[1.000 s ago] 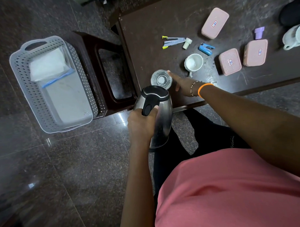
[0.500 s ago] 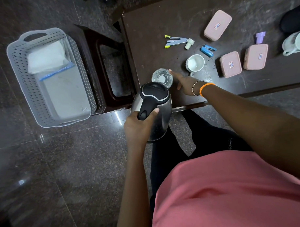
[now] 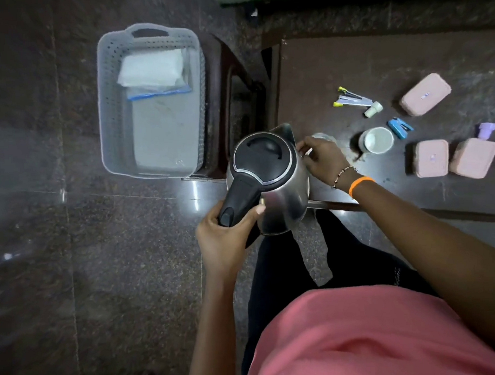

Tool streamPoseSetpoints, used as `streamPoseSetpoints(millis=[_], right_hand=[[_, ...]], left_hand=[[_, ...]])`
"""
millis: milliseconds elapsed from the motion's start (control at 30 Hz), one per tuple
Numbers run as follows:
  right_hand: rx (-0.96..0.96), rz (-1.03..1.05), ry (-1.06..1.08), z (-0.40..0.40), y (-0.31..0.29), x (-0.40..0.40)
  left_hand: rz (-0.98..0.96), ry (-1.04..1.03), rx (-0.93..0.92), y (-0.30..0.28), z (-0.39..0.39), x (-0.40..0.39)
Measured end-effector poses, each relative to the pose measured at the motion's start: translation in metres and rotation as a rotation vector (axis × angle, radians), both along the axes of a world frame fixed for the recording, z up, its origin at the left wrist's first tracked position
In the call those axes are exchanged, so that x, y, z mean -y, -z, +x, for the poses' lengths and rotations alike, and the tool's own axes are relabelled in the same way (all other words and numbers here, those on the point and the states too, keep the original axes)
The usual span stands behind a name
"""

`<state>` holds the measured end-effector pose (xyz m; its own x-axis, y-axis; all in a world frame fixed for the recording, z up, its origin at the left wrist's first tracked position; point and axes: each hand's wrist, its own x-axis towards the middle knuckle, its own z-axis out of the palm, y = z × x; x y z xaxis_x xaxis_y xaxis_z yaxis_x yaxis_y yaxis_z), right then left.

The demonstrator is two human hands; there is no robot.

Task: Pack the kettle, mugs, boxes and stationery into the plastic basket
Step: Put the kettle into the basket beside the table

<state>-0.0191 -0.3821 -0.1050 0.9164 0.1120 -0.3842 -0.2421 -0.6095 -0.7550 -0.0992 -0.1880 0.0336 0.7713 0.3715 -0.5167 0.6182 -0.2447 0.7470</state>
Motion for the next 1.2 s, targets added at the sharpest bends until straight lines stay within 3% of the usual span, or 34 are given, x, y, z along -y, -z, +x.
streamPoseSetpoints(millis=[100, 300, 567, 767, 967, 1200], right_hand=[[-0.014, 0.079, 0.009, 0.017, -0.012, -0.034], [0.050, 0.025, -0.079, 0.053, -0.028, -0.100], [-0.063, -0.027, 0.068, 0.100, -0.006, -0.188], [-0.166, -0.127, 0.170, 0.115, 0.013, -0.225], [-0.226, -0.182, 0.254, 0.121, 0.020, -0.236], [-0.213, -0.164, 0.264, 0.121, 0.023, -0.236]], left_hand=[[-0.042, -0.116, 0.107, -0.019, 0.003, -0.024], [0.006, -0.243, 0.355, -0.046, 0.025, -0.080], [0.003, -0.362, 0.512, -0.023, 0.085, -0.158], [-0.048, -0.493, 0.423, 0.027, 0.126, -0.201], [-0.024, -0.493, 0.276, 0.072, 0.138, -0.224], [-0.037, -0.381, 0.244, 0.088, 0.130, -0.225]])
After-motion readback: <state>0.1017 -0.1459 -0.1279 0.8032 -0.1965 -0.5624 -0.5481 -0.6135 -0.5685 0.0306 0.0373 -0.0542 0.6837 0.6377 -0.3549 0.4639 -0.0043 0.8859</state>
